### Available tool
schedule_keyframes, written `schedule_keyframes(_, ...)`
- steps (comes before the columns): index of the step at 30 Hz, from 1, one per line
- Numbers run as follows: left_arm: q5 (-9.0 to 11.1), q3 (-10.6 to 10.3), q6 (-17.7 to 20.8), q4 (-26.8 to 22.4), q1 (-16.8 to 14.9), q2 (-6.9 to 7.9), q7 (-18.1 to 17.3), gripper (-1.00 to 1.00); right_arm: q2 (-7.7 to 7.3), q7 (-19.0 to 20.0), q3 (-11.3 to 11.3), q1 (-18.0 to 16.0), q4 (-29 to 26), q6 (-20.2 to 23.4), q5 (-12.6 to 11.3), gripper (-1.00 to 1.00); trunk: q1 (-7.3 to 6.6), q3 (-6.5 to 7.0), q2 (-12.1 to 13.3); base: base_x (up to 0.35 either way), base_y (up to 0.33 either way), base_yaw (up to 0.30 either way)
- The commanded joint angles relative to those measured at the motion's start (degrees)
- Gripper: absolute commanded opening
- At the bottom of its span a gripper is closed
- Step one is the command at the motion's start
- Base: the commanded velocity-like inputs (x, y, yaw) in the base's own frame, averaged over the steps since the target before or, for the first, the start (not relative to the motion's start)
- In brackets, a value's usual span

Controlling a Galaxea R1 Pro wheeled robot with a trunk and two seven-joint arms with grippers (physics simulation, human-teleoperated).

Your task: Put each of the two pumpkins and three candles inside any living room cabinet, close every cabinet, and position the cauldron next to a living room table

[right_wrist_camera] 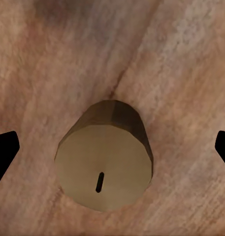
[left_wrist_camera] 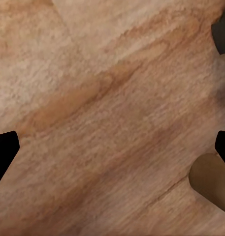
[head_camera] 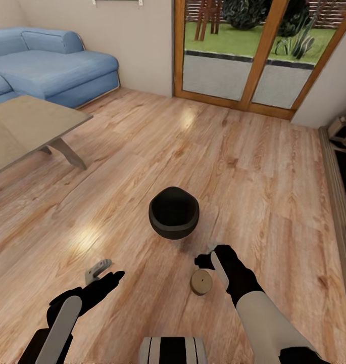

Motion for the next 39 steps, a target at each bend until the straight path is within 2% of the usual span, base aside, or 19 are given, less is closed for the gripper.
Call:
schedule_keyframes(1, 0.6, 0.0, 0.1, -0.1, 0.0, 0.02, 0.5, 1.00, -0.01, -0.4, 0.2, 0.0, 0.0, 0.2, -0.5, 1.00, 0.01, -0.27, 0.0, 0.000, 0.000, -0.004)
schedule_keyframes(6, 0.6, 0.0, 0.0, 0.1, 0.0, 0.02, 0.5, 1.00, 0.12, -0.2, 0.4, 0.0, 0.0, 0.2, -0.5, 1.00, 0.14, -1.38, -0.1, 0.000, 0.000, -0.002)
schedule_keyframes(11, 0.4, 0.0, -0.1, 0.6, 0.0, 0.02, 0.5, 1.00, 0.18, 0.0, 0.6, 0.0, 0.0, 0.2, -0.6, 1.00, 0.14, -1.38, -0.1, 0.000, 0.000, 0.000)
schedule_keyframes(20, 0.3, 0.0, -0.1, 0.8, 0.0, -0.04, 0.6, 1.00, 0.19, 0.0, 0.6, -0.3, 0.0, 0.2, -0.6, 1.00, 0.37, -3.37, -0.2, 0.000, 0.000, 0.000)
schedule_keyframes(39, 0.4, -0.1, -0.1, 0.7, 0.1, -0.18, 0.4, 1.00, 0.43, 0.0, 0.8, -1.3, 0.1, 0.1, -0.2, 1.00, 0.37, -3.37, -0.2, 0.000, 0.000, 0.000)
